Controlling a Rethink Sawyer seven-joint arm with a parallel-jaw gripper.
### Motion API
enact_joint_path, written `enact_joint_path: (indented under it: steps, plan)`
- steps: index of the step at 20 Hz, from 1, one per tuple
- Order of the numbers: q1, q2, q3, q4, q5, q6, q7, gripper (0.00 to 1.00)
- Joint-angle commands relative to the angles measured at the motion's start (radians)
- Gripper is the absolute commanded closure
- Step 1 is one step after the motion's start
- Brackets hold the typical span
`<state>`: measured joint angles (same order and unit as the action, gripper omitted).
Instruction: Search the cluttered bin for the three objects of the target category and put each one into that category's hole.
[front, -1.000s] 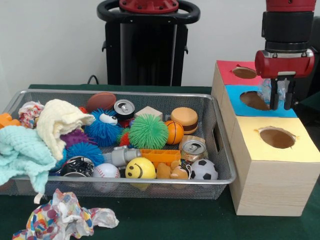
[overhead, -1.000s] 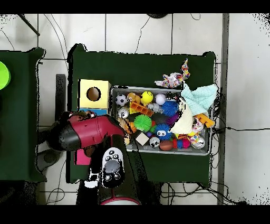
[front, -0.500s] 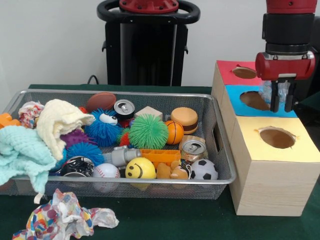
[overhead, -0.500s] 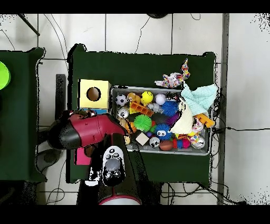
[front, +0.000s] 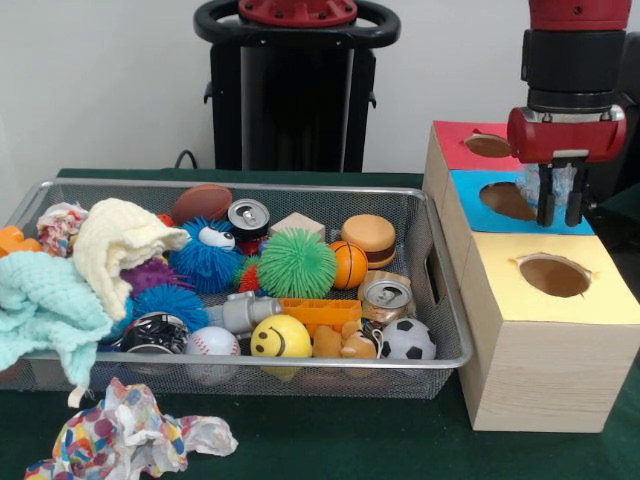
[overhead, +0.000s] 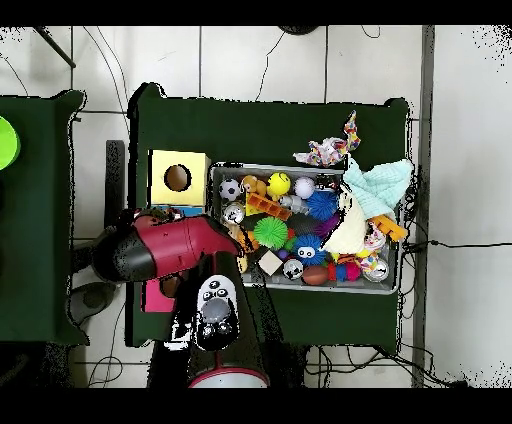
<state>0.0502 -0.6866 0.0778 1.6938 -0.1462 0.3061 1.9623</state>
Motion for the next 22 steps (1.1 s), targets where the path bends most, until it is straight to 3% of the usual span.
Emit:
enact_joint_path:
  steps: [1, 22]
  plan:
    - [-0.043, 0.039, 0.012, 0.02, -0.022, 0.063, 0.056, 1.0]
    - [-0.041, 0.032, 0.006, 0.074, -0.016, 0.045, 0.086, 1.0]
